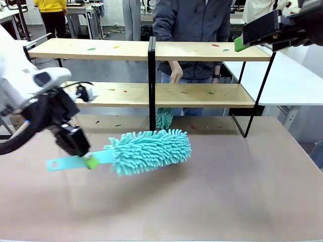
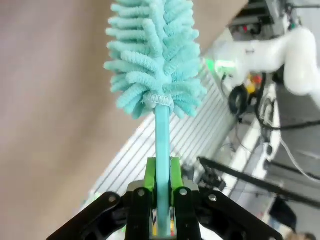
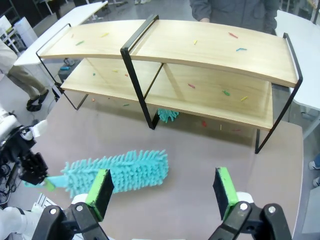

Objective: Clean the shelves.
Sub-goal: Clean a randomly selected level of the Shelf with the Duster.

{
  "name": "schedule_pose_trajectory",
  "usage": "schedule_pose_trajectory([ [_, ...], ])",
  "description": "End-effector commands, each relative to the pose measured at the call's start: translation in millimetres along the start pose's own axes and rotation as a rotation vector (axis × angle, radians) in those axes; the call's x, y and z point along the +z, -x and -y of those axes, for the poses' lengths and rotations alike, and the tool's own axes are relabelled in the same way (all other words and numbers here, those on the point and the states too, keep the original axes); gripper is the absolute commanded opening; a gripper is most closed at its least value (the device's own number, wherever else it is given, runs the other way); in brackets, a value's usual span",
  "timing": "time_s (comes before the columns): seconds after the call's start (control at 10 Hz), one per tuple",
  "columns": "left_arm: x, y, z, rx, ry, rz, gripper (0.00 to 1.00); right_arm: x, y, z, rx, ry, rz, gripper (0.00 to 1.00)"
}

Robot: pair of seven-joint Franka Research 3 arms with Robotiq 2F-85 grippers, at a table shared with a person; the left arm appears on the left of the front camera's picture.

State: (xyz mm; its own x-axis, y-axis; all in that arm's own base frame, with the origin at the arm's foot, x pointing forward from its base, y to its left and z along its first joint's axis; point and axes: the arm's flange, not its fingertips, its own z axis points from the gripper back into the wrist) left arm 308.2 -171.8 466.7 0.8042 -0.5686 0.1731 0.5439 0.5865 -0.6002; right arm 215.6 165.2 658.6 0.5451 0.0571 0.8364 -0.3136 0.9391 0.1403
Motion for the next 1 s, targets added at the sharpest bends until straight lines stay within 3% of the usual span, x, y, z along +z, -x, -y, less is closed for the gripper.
schedule_pose_trajectory([
  [0.0,27,-15,-7,0.049,0.052,0.071,0.13,0,0,0,-0.001,0.007,-0.004,1.00],
  [0.1,44,-9,-12,0.071,0.045,0.130,0.13,0,0,0,-0.001,0.007,-0.004,1.00],
  [0.2,73,20,-16,0.082,0.076,0.071,0.13,0,0,0,-0.001,0.007,-0.004,1.00],
  [0.4,105,92,-6,-0.067,0.134,-0.112,0.13,0,0,0,-0.001,0.007,-0.004,1.00],
  [0.5,120,125,-1,-0.110,0.129,-0.077,0.13,0,0,0,-0.001,0.007,-0.004,1.00],
  [0.7,143,182,4,-0.169,0.116,0.111,0.13,0,0,0,-0.001,0.007,-0.004,1.00],
  [0.9,149,211,5,-0.193,0.116,0.225,0.13,0,0,0,-0.001,0.007,-0.004,1.00],
])
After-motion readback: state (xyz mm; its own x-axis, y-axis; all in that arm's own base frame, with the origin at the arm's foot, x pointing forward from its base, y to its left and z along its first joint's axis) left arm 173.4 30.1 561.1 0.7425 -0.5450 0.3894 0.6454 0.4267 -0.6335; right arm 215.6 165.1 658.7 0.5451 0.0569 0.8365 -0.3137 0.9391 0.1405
